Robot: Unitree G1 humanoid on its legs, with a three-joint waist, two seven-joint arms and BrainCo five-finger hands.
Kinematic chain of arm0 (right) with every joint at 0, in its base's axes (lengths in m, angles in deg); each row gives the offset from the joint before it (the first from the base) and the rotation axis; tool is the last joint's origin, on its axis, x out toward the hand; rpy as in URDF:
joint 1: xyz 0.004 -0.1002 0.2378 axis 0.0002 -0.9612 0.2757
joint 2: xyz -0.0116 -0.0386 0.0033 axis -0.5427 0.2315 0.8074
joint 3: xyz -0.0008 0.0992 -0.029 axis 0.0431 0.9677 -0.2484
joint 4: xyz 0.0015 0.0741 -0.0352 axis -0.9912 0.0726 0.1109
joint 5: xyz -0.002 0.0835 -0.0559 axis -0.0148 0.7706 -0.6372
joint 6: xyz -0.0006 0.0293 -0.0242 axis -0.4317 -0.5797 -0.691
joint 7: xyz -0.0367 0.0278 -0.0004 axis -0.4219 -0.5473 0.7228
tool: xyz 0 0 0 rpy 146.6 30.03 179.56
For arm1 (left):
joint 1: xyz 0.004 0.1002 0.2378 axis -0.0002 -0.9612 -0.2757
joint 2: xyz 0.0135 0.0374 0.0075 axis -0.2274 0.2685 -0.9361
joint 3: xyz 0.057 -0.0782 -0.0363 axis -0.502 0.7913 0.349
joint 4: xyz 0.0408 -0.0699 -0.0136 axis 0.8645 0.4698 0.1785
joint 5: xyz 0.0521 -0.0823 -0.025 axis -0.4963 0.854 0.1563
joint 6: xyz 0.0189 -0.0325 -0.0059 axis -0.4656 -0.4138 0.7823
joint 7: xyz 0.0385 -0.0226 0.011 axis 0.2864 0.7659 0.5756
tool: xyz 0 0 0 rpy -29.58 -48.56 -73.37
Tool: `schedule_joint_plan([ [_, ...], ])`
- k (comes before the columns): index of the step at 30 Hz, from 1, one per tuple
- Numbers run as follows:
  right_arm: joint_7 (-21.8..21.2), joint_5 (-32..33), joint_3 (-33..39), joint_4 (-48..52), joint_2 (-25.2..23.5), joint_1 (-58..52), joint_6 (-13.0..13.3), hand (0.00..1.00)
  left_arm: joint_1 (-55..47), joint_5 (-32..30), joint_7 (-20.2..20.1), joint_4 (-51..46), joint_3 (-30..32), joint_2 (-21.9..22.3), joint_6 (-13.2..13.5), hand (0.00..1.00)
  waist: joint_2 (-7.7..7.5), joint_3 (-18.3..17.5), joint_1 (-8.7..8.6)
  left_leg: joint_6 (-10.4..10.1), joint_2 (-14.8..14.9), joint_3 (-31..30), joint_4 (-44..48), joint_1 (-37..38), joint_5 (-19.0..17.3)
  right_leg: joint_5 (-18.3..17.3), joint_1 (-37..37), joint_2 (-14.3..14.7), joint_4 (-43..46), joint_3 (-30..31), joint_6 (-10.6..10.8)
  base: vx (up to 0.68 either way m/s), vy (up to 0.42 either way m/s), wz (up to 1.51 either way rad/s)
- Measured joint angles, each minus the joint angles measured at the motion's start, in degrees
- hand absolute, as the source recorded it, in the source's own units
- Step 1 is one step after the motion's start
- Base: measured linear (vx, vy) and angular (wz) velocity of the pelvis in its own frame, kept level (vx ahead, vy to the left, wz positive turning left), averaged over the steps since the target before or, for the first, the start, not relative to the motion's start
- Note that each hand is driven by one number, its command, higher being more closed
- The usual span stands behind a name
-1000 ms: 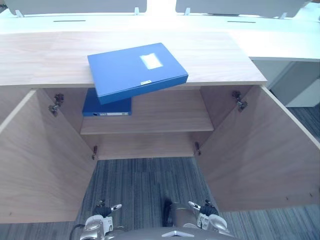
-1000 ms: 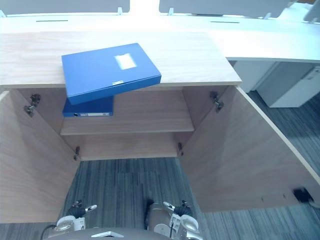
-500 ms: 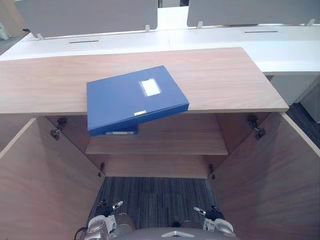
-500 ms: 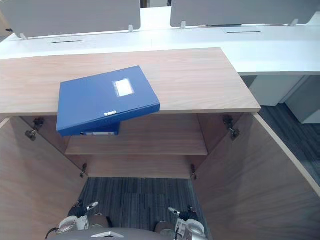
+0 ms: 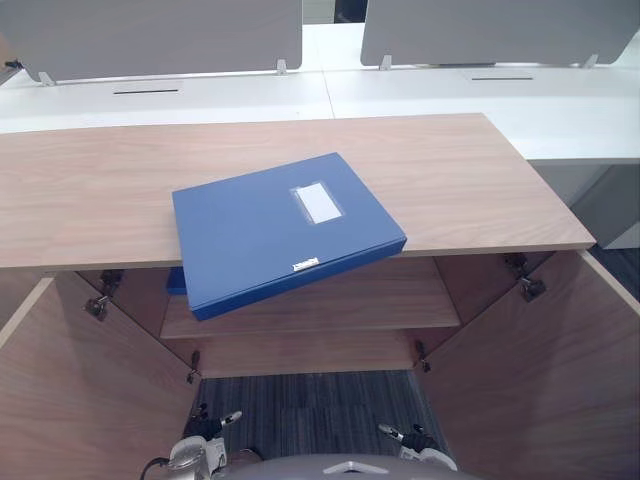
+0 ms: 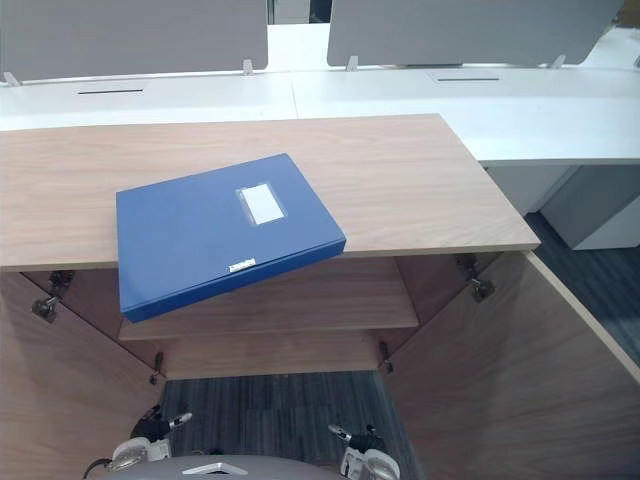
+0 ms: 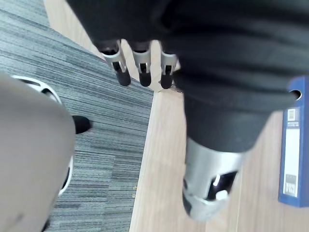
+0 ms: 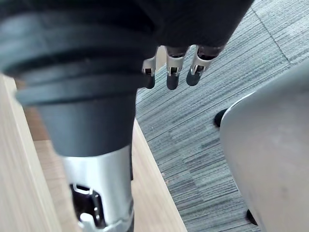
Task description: Walk over to the cabinet, pick up the folder, carry it to the office cabinet, place the folder inside the office cabinet, then close the office cabinet door
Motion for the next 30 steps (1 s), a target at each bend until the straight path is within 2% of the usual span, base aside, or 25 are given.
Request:
schedule_joint_plan([
  [2, 0.19, -0.02, 0.47, -0.85, 0.64, -0.03, -0.01, 0.0, 0.07, -0.21, 0.56, -0.26, -2.63, 0.02, 0.14, 0.0, 0.45, -0.27, -0.01, 0.13, -0.15, -1.31, -2.93, 1.18, 1.54, 0.48, 0.63, 0.66, -0.7, -0.28, -0.26, -0.03, -0.032, 0.15],
  [6, 0.28, 0.0, 0.26, -0.98, 1.14, 0.01, 0.09, 0.0, -0.94, -1.07, 2.92, -3.56, -5.04, -0.27, 0.36, 0.0, 0.36, -0.25, -0.07, 0.76, -0.51, -2.31, -4.92, 2.12, 2.75, 0.98, 0.94, 0.9, -1.05, -0.37, -0.25, -0.06, -0.009, 0.04],
  [8, 0.44, 0.01, 0.21, -0.96, 1.16, -0.02, 0.12, 0.0, -2.28, -1.03, 4.08, -9.35, -5.82, -0.43, 0.67, 0.0, 0.36, -0.23, 0.0, 1.31, -0.86, -2.93, -5.75, 2.13, 3.38, 1.26, 0.86, 0.77, -1.24, -0.48, -0.06, -0.09, 0.023, 0.08],
  [11, 1.21, 0.0, -1.12, -0.37, 1.13, -0.03, 0.21, 0.0, -6.01, -1.02, 5.47, -22.7, -6.18, -1.73, 1.69, 0.0, -0.55, 0.32, 0.35, 1.63, -1.25, -3.38, -5.77, 2.11, 3.63, 1.4, 0.81, 0.38, -1.28, -0.48, 0.14, -0.1, 0.039, 0.05],
  [16, 2.27, -0.01, -2.19, 1.7, 1.16, -1.58, 0.96, 0.0, -11.31, -1.06, 8.06, -41.67, -5.69, -3.02, 3.29, 0.0, -0.47, 0.34, 1.06, 1.8, -2.23, -4.41, -5.92, 2.05, 3.61, 1.14, 1.16, -0.57, -1.31, -1.18, 0.02, -0.04, 0.037, 0.08],
  [21, 2.2, 0.01, -3.89, 2.35, 1.33, -2.31, 1.15, 0.0, -13.15, -1.15, 9.92, -55.07, -5.24, -3.79, 5.14, 0.0, -0.33, 0.34, 1.63, 2.01, -2.28, -4.69, -5.94, 2.82, 3.69, 1.14, 2.43, -0.67, -1.82, -1.59, 0.03, 0.0, 0.01, 0.04],
  [23, 2.16, 0.01, -4.63, 2.31, 1.38, -2.53, 1.17, 0.0, -13.49, -3.47, 11.02, -61.5, -5.23, -4.75, 5.98, 0.0, -0.26, -0.03, 1.58, 1.88, -2.16, -4.67, -5.85, 3.6, 3.5, 1.23, 3.36, -0.57, -2.19, -1.61, 0.24, 0.0, 0.0, 0.0],
  [26, 2.07, 0.03, -4.79, 2.3, 1.48, -2.49, 1.22, 0.0, -13.46, -6.07, 11.17, -69.74, -5.58, -5.2, 7.2, 0.0, 0.41, -0.31, 1.55, 1.8, -2.04, -4.65, -5.83, 3.2, 3.45, 1.37, 3.0, -0.46, -2.13, -1.56, 0.47, 0.0, 0.0, 0.0],
  [30, 1.5, -0.01, -4.75, 1.83, 1.59, -2.3, 1.22, 0.0, -13.37, -6.68, 11.15, -76.31, -6.73, -5.34, 9.1, 0.0, 0.6, -0.58, 1.55, 1.78, -1.93, -4.63, -5.8, 3.19, 3.44, 1.44, 3.1, -0.28, -1.98, -1.44, 0.49, 0.03, -0.005, 0.0],
])
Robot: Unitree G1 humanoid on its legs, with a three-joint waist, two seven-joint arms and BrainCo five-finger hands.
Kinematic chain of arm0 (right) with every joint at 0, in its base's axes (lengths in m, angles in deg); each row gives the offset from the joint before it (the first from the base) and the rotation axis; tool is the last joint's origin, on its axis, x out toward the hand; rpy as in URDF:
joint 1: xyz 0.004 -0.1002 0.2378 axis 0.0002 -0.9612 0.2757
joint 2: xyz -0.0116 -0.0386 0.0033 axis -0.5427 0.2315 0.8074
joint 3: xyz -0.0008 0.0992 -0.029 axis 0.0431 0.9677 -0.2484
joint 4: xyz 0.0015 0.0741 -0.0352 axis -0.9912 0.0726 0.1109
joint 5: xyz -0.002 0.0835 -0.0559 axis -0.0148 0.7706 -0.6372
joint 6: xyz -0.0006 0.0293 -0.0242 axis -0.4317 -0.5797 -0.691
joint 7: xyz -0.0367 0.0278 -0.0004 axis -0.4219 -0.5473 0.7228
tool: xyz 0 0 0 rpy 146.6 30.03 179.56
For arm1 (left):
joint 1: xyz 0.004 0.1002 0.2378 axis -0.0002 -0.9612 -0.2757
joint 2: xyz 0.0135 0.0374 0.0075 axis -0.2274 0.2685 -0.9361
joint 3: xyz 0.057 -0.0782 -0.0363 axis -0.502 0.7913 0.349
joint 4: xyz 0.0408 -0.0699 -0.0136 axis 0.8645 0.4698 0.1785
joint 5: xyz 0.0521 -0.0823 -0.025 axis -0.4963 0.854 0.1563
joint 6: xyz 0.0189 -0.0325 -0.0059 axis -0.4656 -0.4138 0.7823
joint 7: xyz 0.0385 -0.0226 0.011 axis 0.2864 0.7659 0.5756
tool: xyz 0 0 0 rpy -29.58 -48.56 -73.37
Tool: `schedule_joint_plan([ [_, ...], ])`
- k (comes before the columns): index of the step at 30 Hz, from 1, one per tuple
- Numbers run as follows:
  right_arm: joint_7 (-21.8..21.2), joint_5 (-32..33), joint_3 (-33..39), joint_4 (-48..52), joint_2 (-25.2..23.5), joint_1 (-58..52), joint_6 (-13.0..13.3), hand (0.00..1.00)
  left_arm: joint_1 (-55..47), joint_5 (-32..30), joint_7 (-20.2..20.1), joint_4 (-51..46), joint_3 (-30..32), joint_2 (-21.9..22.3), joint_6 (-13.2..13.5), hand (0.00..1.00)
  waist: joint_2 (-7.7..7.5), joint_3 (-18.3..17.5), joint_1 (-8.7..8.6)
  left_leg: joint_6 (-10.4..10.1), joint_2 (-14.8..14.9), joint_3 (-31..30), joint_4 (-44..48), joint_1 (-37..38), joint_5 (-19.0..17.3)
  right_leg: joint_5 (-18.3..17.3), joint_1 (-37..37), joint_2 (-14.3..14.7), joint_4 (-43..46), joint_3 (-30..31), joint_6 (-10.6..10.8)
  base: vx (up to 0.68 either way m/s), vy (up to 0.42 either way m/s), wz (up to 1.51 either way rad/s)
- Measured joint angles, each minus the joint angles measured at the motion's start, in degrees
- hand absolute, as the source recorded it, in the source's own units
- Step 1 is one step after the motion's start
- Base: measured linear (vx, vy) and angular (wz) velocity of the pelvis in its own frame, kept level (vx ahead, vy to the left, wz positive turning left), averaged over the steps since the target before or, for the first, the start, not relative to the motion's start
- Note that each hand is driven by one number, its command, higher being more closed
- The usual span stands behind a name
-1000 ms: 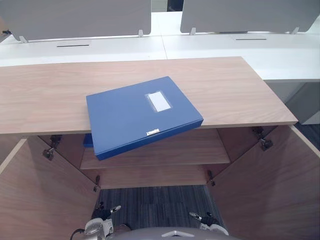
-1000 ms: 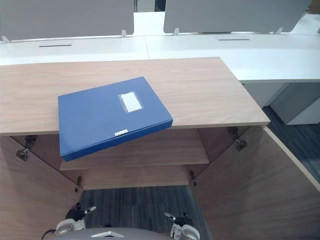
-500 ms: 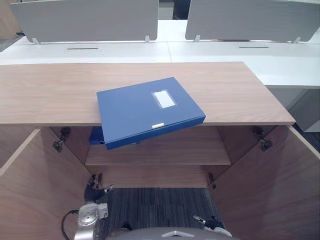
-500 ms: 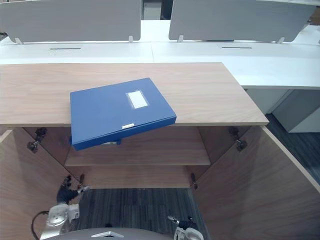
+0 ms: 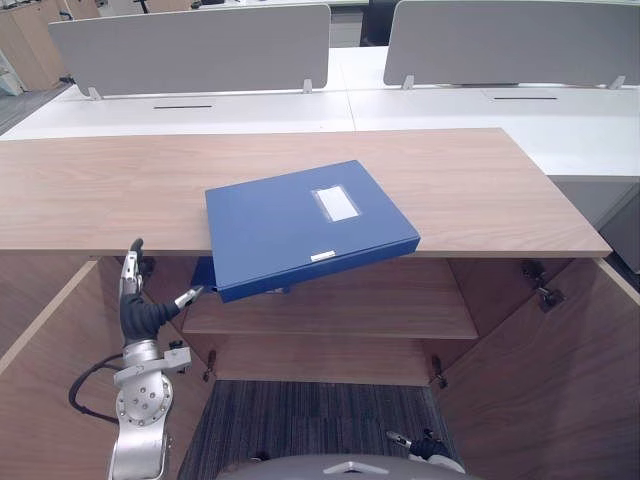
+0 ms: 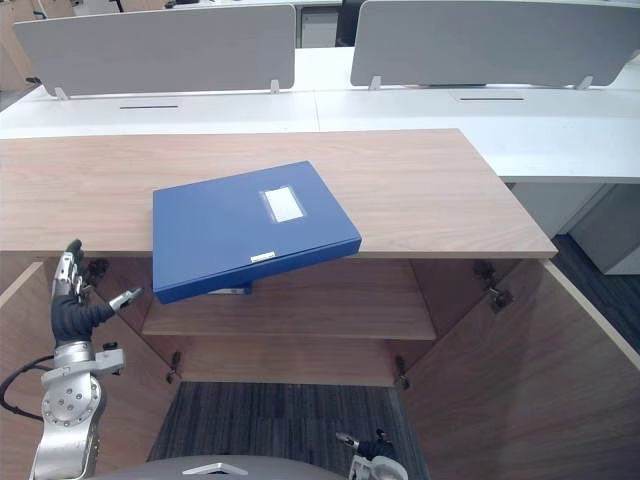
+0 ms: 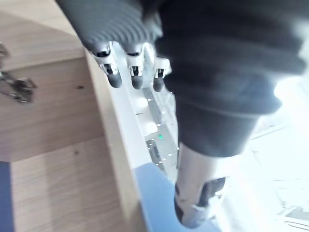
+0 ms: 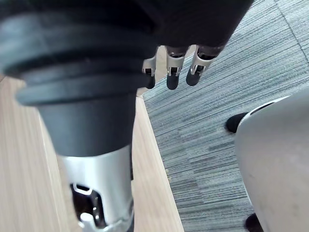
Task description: Walk over to the cabinet, pick up the folder, carry it to the office cabinet, place the folder inside the office cabinet, then close the office cabinet door
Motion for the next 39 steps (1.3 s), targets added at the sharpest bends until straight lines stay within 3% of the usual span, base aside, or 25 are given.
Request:
schedule_joint_plan([
  [5, -0.12, -0.29, 0.05, -0.31, 0.03, 0.02, -0.03, 0.0, -0.03, 0.03, -0.13, -3.47, -1.33, -0.93, 1.29, 0.0, 0.02, -0.29, 0.01, 0.0, 0.1, 0.09, -0.01, 0.43, -0.01, -0.02, 0.28, 0.14, 0.11, 0.4, -0.03, 0.0, 0.0, -0.01],
  [20, -1.61, -2.22, -1.33, -3.1, 1.2, 0.25, -0.26, 0.0, 1.34, -1.22, -3.6, -9.91, -8.89, -9.09, 3.43, 0.0, -0.01, -3.48, -0.39, 0.27, 0.01, 0.25, -0.35, 0.74, 0.23, -0.37, -0.23, 0.15, 0.83, 1.4, -0.59, -0.03, 0.003, -0.01],
  [34, -1.37, -2.2, -3.38, -6.77, 3.76, 2.31, -0.26, 0.0, 7.71, -26.37, -2.33, -8.77, -21.79, -14.48, 2.24, 0.0, -0.09, -3.59, -1.69, 0.38, -0.37, -0.05, -0.15, 0.9, 0.31, -0.27, -0.25, 0.16, 0.43, 2.06, -0.69, 0.0, 0.0, -0.01],
  [39, -1.3, -2.19, -3.54, -6.81, 4.36, 1.55, -0.31, 0.0, 9.02, -33.74, -1.02, -4.53, -23.45, -16.17, 0.85, 0.0, -0.06, -3.46, -2.03, 0.38, -0.56, -1.65, -0.45, 0.84, 0.31, -0.04, 0.24, 0.15, -0.76, 1.69, -1.01, 0.0, -0.001, 0.01],
])
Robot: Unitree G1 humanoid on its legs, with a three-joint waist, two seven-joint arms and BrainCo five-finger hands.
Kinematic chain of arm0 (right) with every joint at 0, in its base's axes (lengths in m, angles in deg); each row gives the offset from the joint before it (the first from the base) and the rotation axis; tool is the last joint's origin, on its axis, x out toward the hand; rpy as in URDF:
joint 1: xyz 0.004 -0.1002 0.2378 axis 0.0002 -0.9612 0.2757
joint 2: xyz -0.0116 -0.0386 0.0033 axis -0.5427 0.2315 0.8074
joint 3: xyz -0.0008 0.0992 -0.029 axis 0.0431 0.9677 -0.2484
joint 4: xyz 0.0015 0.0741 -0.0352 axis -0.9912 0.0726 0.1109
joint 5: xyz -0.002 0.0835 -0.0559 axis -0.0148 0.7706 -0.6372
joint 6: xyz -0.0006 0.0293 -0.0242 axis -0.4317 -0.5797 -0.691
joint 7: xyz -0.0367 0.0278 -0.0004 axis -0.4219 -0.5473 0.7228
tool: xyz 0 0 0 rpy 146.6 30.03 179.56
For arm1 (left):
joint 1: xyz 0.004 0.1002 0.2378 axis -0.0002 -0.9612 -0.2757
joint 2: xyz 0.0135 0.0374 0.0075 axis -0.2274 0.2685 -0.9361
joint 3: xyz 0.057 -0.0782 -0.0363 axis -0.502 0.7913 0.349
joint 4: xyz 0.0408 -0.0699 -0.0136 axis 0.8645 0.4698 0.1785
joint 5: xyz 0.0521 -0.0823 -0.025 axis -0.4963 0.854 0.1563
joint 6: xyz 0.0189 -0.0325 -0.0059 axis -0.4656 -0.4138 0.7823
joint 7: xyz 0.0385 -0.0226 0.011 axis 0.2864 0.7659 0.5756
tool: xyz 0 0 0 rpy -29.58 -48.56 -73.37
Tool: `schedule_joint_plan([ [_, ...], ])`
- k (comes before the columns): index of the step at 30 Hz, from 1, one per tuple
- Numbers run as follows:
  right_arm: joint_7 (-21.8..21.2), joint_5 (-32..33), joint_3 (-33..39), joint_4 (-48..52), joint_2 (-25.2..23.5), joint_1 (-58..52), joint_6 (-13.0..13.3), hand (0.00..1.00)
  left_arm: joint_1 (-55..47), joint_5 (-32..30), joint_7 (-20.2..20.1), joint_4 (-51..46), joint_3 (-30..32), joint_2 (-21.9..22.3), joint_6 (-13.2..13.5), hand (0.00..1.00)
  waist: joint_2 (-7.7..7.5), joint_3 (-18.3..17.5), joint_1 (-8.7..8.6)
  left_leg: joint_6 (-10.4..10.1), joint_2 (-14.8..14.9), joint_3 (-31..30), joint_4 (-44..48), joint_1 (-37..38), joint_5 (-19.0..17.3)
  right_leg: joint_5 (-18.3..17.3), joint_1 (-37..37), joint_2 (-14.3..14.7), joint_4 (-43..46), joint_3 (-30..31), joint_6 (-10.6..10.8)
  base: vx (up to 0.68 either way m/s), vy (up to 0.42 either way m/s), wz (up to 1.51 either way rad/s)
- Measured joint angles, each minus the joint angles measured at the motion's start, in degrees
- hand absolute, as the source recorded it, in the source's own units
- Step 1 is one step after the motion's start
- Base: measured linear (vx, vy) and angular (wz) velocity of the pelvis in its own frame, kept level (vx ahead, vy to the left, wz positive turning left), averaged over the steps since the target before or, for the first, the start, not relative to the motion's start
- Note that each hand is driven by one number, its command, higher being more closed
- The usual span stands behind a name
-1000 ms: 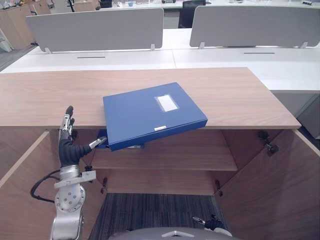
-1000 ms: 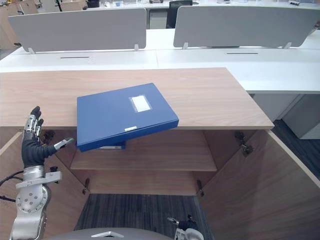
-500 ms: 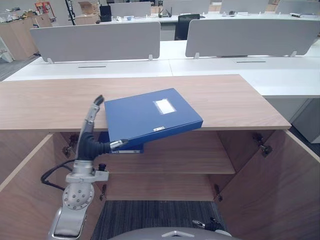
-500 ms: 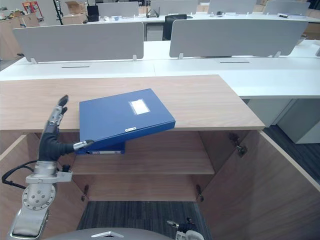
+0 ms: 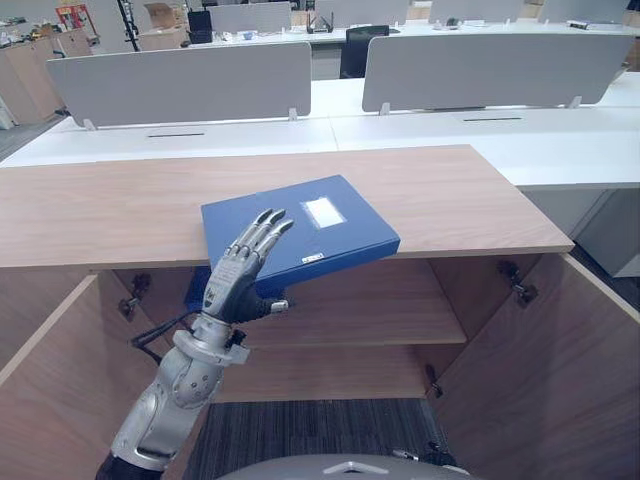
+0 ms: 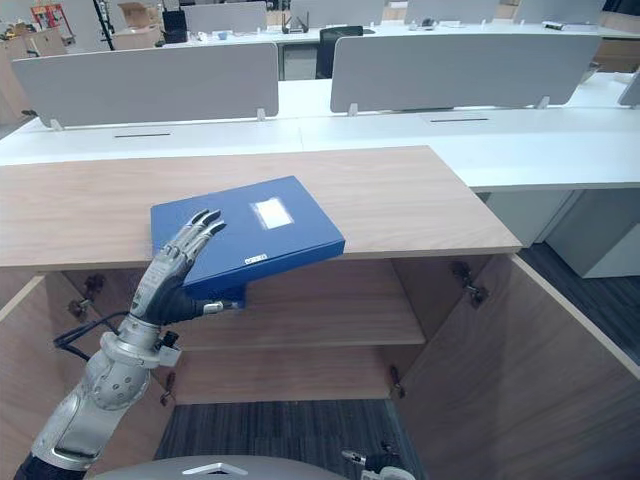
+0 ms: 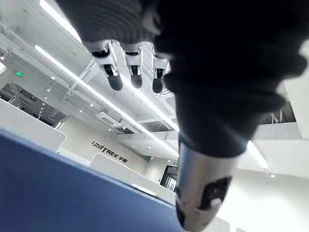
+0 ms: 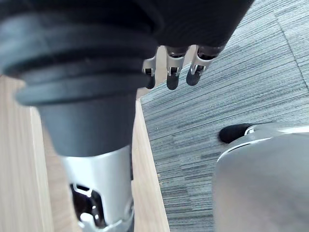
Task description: Walk over to the cabinet, pick up the folder, carry it to the office cabinet, place the folder inside the office cabinet, then close the office cabinet door
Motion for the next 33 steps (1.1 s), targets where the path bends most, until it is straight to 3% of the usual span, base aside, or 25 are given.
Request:
schedule_joint_plan([
  [13, -0.07, 0.03, -0.04, 0.01, -0.01, -1.31, -0.22, 0.0, 0.05, -11.33, 1.12, 5.84, -1.29, 0.94, -3.62, 0.0, -0.41, 0.24, -1.32, -0.34, 0.0, -0.97, -0.05, 0.17, -0.31, 0.76, 1.59, 0.06, -2.5, -0.57, 0.01, 0.0, -0.001, 0.02],
  [24, -0.34, 0.26, -0.07, 0.03, -0.05, -1.58, -0.27, 0.0, -0.23, -14.66, 2.32, 6.67, 0.57, 2.98, -6.06, 0.0, -0.47, 0.28, -1.81, -0.54, 0.45, -0.64, -0.06, 0.19, -0.46, 1.22, 1.89, 0.45, -3.32, -0.43, -0.01, 0.0, 0.0, 0.0],
  [25, -0.35, 0.27, -0.07, 0.03, -0.06, -1.58, -0.27, 0.0, -0.23, -14.66, 2.36, 6.73, 0.76, 3.0, -6.1, 1.0, -0.47, 0.28, -1.82, -0.54, 0.48, -0.63, -0.06, 0.19, -0.47, 1.26, 1.92, 0.48, -3.38, -0.43, -0.01, 0.0, 0.0, 0.0],
  [33, -0.59, 1.27, -0.04, 0.14, -0.14, -1.75, -0.28, 0.0, -0.24, -16.01, 3.57, 8.68, 4.92, 4.42, -7.9, 1.0, -0.47, 0.35, -2.17, -0.98, 1.06, -0.39, -0.06, 0.95, -0.77, 1.33, 2.88, 1.02, -3.89, -0.37, -0.12, 0.0, -0.008, 0.0],
])
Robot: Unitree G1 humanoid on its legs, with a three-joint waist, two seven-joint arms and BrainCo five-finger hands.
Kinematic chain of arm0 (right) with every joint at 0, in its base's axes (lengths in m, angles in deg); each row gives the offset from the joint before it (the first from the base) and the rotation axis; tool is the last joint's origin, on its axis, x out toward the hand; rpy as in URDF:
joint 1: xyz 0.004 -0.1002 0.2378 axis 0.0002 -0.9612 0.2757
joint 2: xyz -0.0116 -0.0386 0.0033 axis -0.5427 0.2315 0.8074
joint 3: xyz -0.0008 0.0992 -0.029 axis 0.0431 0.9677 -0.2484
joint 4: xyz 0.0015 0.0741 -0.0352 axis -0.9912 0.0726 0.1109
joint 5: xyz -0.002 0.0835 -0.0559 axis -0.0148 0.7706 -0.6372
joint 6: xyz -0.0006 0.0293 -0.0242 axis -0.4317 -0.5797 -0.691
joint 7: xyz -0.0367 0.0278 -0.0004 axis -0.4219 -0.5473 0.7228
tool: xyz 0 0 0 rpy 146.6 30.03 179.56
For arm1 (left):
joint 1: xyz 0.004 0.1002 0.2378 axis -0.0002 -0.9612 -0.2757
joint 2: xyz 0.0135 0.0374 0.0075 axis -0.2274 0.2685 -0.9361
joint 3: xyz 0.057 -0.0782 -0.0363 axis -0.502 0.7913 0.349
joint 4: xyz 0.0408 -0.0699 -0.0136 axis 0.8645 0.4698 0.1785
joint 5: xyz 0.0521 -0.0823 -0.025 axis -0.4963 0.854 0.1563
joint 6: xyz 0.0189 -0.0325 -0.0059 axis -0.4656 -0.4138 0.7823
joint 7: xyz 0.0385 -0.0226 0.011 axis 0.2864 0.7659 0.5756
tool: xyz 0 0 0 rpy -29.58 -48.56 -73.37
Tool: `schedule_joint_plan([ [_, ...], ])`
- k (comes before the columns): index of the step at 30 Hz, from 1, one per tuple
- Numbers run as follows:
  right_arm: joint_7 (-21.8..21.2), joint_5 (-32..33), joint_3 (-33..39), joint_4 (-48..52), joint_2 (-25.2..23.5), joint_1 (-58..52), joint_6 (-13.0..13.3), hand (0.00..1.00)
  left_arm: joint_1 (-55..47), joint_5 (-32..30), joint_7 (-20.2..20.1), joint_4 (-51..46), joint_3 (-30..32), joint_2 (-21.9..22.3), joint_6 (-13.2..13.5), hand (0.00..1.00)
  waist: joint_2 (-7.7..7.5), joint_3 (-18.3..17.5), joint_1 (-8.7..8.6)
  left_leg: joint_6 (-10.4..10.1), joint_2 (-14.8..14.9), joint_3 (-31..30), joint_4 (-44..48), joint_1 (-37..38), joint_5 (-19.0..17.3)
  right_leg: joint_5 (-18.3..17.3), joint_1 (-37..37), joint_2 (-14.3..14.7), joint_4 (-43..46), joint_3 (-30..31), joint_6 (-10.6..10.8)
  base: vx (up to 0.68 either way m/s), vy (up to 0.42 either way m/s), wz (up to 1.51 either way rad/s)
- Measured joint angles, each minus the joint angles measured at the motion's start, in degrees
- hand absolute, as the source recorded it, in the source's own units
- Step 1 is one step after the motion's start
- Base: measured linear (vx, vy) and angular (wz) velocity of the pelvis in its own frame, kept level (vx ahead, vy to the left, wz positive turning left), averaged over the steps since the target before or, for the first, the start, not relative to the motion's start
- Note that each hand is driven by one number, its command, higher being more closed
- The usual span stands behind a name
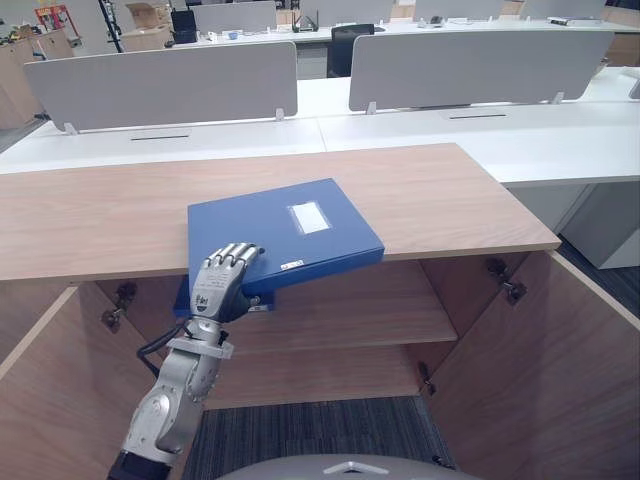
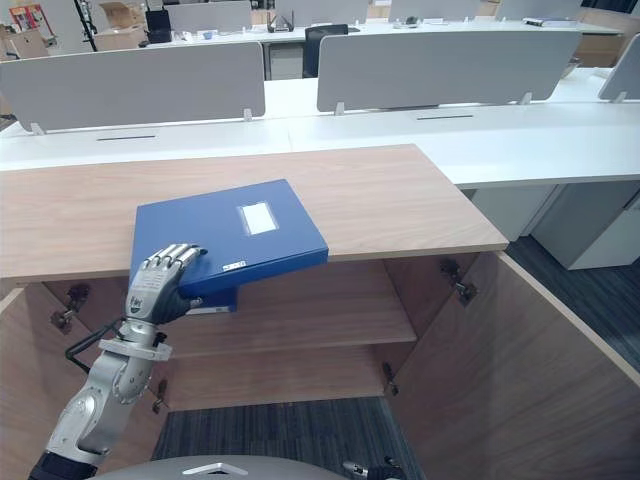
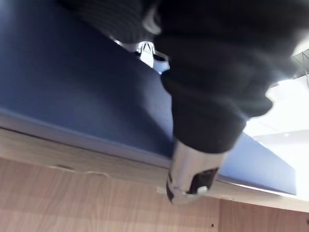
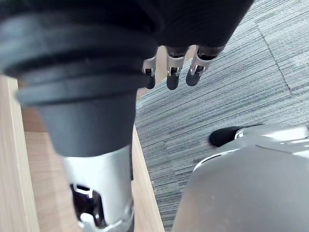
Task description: Walk over to the cabinet, pick up the folder, carry it to the office cabinet, place the folder inside the office cabinet, then close the office cabinet door
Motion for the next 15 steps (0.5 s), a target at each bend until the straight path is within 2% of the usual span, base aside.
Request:
schedule_joint_plan([
  [5, -0.98, 1.61, 0.0, 0.47, 0.0, -0.44, 0.01, 0.0, 0.04, -2.07, 1.31, -0.34, 2.55, 0.02, 0.0, 1.0, 0.04, -0.03, -0.27, -0.21, 0.48, 0.0, 0.0, 0.01, -0.14, 0.02, -0.01, 0.52, 0.01, 0.0, 0.03, 0.0, -0.027, 0.0],
  [15, -1.18, 3.09, -0.11, 2.18, -0.27, -1.09, 0.38, 0.0, 0.08, -1.05, 1.49, -2.88, 5.12, -0.04, 0.24, 1.0, 0.04, -0.06, -0.47, -0.67, 0.83, 0.36, 0.03, -0.12, -0.44, -0.01, -0.2, 0.84, 0.1, 0.32, -0.01, 0.0, -0.001, -0.01],
])
